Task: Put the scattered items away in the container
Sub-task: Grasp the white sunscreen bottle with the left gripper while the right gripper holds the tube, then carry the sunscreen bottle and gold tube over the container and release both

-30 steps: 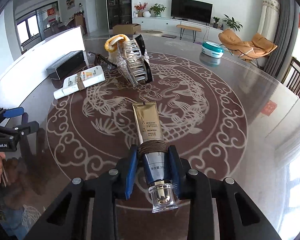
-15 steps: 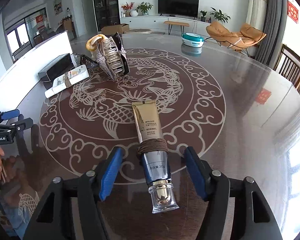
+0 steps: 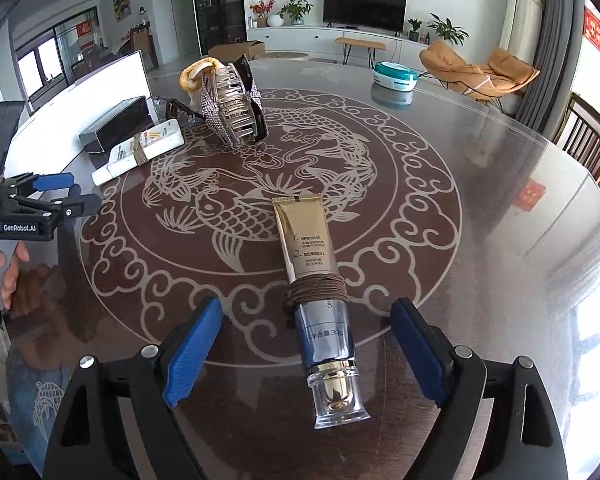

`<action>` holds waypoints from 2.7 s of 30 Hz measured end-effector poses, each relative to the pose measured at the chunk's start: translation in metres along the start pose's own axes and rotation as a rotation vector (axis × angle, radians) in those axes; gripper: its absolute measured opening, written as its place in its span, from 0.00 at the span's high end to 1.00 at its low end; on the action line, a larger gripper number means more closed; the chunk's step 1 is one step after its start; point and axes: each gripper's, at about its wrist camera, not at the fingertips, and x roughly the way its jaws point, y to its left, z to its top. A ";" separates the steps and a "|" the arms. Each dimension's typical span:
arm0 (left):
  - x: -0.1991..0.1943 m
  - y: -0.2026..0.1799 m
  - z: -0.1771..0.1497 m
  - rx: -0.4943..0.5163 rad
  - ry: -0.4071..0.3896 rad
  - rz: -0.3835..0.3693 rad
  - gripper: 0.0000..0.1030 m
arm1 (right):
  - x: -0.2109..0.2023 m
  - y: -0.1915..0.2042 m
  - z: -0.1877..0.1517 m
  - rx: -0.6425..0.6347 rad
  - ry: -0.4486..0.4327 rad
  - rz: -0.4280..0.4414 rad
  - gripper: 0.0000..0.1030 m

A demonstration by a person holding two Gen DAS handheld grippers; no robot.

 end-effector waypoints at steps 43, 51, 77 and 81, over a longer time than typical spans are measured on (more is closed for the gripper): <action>-0.043 -0.018 -0.059 -0.160 -0.015 0.129 0.06 | 0.000 0.000 0.000 0.002 0.000 0.001 0.15; -0.041 -0.020 -0.060 -0.147 -0.003 0.118 0.00 | 0.001 0.001 0.000 -0.005 0.007 0.018 0.09; -0.040 -0.022 -0.043 0.013 0.170 -0.007 0.30 | 0.030 -0.004 0.055 -0.081 0.405 0.044 0.55; -0.050 -0.015 -0.041 -0.029 0.164 -0.062 0.49 | 0.024 0.002 0.061 -0.087 0.415 0.046 0.71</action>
